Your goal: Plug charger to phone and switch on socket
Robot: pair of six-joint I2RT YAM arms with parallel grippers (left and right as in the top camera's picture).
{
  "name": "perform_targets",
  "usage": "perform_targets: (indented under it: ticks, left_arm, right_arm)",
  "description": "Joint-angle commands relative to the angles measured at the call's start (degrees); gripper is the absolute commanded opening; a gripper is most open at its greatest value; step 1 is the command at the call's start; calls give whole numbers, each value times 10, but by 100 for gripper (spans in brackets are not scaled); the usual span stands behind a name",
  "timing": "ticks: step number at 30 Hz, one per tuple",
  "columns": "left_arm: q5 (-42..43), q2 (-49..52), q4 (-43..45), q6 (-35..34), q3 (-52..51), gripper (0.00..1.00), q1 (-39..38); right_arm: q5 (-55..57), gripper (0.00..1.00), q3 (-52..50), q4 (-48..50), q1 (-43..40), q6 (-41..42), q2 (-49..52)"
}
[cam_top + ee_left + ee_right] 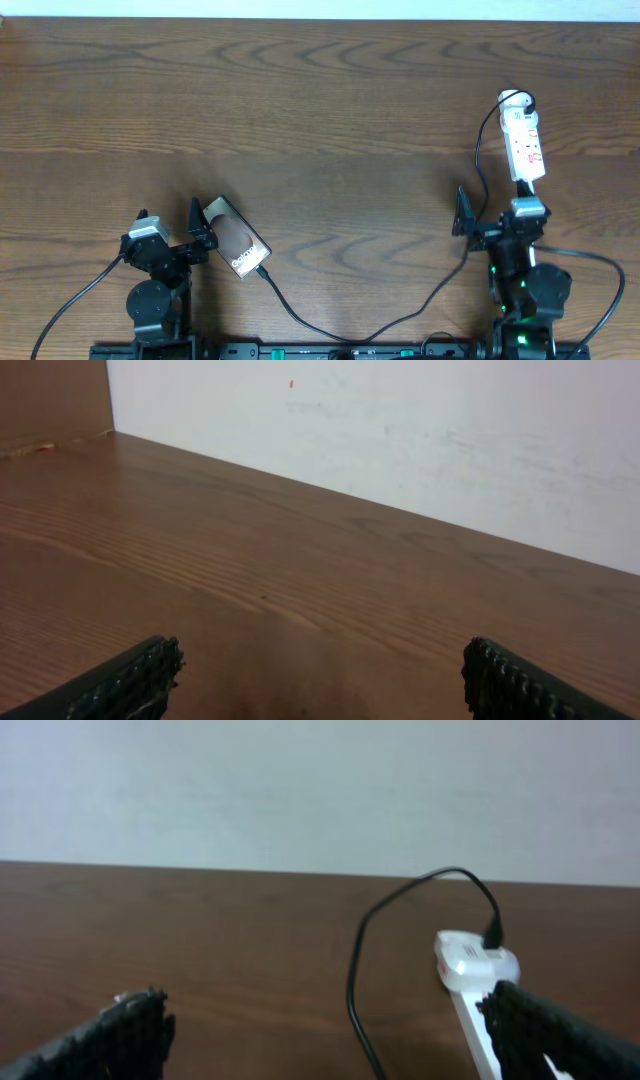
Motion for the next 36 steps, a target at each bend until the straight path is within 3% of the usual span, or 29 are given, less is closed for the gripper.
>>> perform_targets:
  ticks: [1, 12, 36]
  left_arm:
    - [-5, -4, -25, 6, -8, 92, -2]
    - [-5, -4, -25, 6, -8, 92, -2]
    - [-5, -4, -25, 6, -8, 92, -2]
  right_arm:
    - [22, 99, -11, -43, 3, -9, -68]
    - [41, 99, -11, -226, 3, -8, -196]
    - [68, 99, -11, -226, 23, 21, -216]
